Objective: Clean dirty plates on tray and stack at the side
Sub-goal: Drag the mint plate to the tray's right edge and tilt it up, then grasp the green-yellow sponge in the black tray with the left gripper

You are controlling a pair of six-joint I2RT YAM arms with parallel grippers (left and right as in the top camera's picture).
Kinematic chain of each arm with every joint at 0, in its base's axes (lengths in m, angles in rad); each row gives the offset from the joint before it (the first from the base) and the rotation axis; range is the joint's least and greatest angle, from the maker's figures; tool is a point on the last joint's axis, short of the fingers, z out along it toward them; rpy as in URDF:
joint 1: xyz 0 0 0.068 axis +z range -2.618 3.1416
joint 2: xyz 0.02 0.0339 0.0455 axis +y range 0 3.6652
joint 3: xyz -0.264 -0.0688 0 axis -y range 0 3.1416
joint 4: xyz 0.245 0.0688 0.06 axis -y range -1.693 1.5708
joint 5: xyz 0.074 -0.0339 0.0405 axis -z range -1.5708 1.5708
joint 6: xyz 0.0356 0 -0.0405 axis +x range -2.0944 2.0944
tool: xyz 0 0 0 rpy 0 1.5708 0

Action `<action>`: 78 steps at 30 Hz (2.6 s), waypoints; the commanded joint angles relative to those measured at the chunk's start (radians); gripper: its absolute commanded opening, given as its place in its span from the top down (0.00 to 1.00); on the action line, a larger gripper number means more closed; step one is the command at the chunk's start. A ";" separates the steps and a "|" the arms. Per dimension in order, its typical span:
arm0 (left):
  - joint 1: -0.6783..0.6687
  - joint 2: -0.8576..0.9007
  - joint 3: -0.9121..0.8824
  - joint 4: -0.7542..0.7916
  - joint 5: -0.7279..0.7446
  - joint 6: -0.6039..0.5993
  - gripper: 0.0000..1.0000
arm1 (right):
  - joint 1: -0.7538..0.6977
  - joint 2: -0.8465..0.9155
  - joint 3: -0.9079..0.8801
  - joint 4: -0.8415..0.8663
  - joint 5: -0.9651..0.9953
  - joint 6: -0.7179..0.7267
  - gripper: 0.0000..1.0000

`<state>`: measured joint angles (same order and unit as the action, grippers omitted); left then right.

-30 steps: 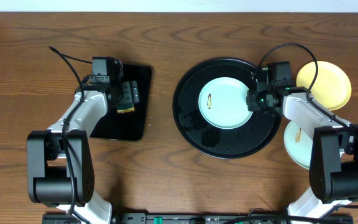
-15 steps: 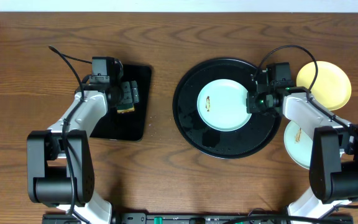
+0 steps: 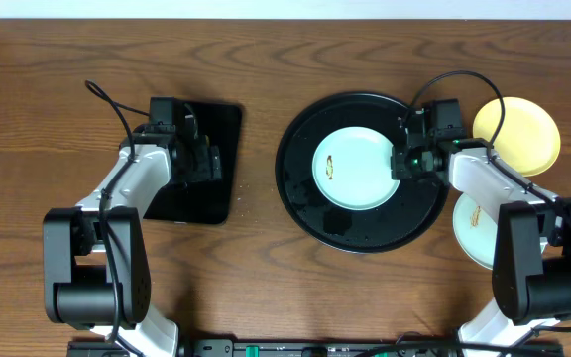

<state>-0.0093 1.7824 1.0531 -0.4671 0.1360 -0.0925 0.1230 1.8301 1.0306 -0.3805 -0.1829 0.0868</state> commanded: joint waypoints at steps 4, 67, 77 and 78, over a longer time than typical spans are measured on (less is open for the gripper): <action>0.003 0.021 -0.032 0.121 0.005 0.006 0.12 | 0.023 -0.011 -0.006 -0.001 -0.002 0.003 0.99; 0.002 -0.323 -0.069 0.209 0.026 0.008 0.92 | 0.055 0.035 -0.006 0.037 -0.002 0.003 0.76; 0.002 -0.357 -0.069 0.191 0.036 0.011 0.93 | 0.055 0.035 -0.006 0.036 -0.002 0.003 0.60; 0.002 -0.357 -0.069 0.188 0.036 0.011 0.93 | 0.055 0.035 -0.006 0.036 -0.002 0.002 0.60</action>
<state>-0.0101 1.4387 0.9810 -0.2714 0.1585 -0.0921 0.1722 1.8519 1.0306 -0.3420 -0.1883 0.0940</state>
